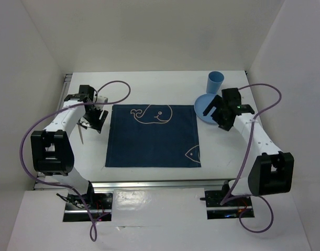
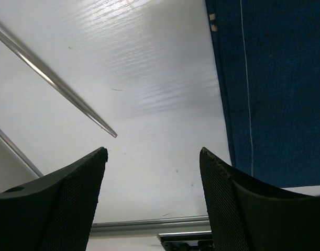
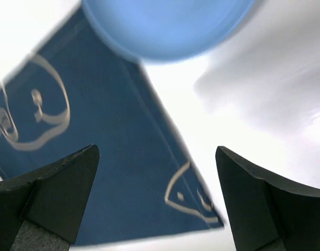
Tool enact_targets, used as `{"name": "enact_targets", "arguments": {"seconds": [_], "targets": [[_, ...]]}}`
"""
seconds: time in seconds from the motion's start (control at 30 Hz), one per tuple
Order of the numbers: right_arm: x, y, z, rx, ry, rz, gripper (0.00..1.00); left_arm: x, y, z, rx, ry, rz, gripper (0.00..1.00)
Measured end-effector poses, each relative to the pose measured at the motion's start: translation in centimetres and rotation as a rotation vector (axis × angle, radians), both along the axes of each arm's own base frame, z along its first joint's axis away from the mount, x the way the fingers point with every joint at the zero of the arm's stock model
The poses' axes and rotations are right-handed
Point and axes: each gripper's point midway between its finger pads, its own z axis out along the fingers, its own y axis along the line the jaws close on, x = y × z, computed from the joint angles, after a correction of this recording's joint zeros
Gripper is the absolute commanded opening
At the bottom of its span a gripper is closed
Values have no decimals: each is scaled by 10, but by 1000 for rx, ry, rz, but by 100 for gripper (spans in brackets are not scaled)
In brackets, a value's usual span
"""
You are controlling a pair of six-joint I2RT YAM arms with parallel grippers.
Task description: Set the dinner table for one person
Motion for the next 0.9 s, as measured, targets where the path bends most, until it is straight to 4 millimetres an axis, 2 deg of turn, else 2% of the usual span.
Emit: {"name": "enact_targets", "arguments": {"seconds": [0.03,0.1,0.27,0.33,0.43,0.6,0.73,0.77,0.87,0.9], "targets": [[10,-14,5,2,-23,-52,100,1,-1,0,-7,-2,8,78],[20,-37,1,19,-32,-140,100,0,-3,0,-19,-2,16,78],[18,-92,-42,69,42,-404,100,-3,-7,-5,-41,0,10,78],[23,-100,-57,79,71,-453,99,-7,-8,-9,-42,12,13,78],[36,-101,-76,87,96,-467,96,-7,-8,-10,-44,14,20,78],[67,-105,-92,93,99,-459,89,-5,-8,-14,-47,17,30,78],[79,-107,-103,95,104,-460,69,-6,-9,-23,-50,48,31,78],[80,-107,-107,95,111,-462,59,-7,-9,-25,-53,55,30,78],[84,-108,-110,95,110,-464,42,-9,-10,-29,-58,76,30,78],[83,-107,-111,96,115,-466,27,-9,-11,-30,-59,80,30,78]]}}
